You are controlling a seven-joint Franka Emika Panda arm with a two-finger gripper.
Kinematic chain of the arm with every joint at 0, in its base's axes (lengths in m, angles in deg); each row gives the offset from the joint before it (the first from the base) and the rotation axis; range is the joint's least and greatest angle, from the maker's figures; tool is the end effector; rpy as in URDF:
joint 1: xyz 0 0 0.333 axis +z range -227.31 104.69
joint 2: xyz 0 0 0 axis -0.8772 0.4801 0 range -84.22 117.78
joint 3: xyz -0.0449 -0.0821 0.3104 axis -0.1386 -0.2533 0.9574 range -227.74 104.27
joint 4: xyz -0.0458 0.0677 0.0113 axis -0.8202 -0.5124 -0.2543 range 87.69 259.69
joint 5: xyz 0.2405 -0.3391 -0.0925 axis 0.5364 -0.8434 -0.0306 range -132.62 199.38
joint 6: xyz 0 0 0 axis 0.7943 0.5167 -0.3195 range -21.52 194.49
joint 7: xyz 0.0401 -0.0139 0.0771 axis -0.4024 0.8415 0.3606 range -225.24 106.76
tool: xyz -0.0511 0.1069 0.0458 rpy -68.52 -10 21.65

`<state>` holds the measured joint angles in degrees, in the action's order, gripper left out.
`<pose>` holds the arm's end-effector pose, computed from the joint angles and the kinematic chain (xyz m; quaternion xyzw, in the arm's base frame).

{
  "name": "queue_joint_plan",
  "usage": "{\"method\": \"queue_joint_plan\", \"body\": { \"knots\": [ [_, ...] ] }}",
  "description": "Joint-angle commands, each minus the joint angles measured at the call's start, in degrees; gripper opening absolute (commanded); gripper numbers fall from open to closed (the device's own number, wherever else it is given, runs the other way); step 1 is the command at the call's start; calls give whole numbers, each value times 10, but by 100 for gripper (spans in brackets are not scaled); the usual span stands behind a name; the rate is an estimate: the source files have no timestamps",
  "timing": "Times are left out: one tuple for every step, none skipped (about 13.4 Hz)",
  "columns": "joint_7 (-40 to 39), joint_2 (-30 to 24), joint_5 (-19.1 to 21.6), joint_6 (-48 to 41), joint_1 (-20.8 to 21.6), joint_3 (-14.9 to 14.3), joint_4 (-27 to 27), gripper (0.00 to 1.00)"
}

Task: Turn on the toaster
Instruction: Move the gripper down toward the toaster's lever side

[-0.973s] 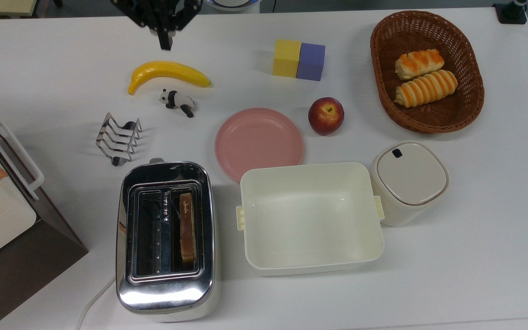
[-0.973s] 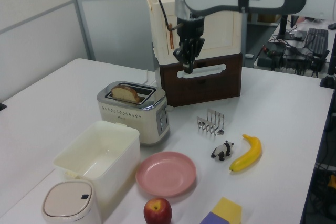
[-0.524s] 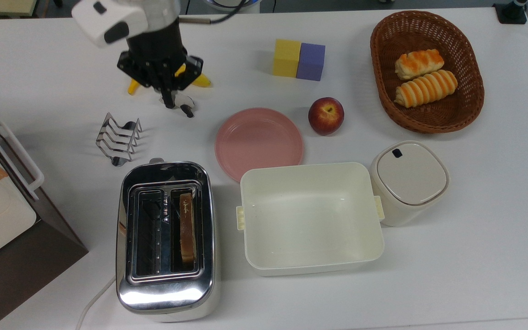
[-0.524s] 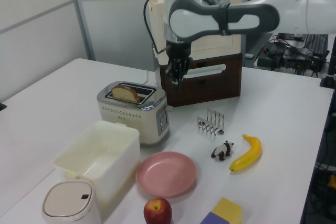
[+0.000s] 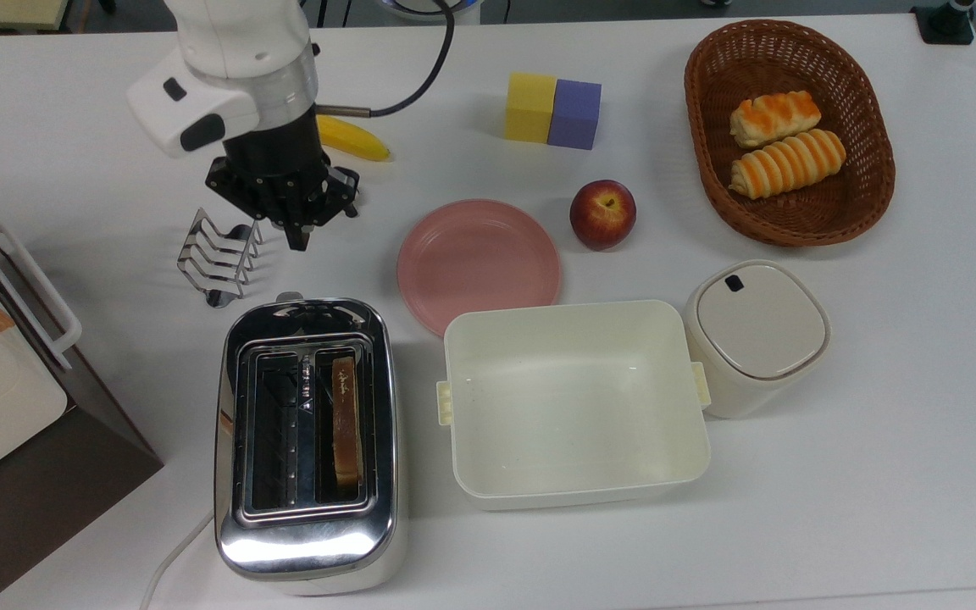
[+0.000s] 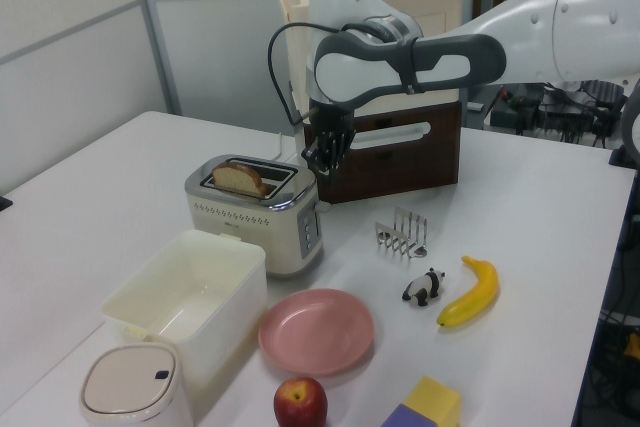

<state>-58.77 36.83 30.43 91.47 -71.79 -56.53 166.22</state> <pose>0.7175 -0.0795 0.4887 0.9955 -0.0463 0.0822 0.0127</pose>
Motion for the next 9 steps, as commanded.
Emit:
{"method": "queue_joint_plan", "body": {
  "knots": [
    [-13,3,-6,29,-2,-6,4,0],
    [-13,7,-7,31,-3,-6,4,0],
    [-15,9,-11,32,-7,-6,4,0],
    [-17,15,-14,33,-9,-6,3,0],
    [-17,20,-14,38,-9,-6,3,0],
    [-17,22,-15,45,-11,-6,3,0],
    [-17,28,-22,53,-14,-6,5,0],
    [-17,32,-24,57,-14,-6,5,0],
    [-17,34,-25,60,-15,-6,6,0]
  ]
}}
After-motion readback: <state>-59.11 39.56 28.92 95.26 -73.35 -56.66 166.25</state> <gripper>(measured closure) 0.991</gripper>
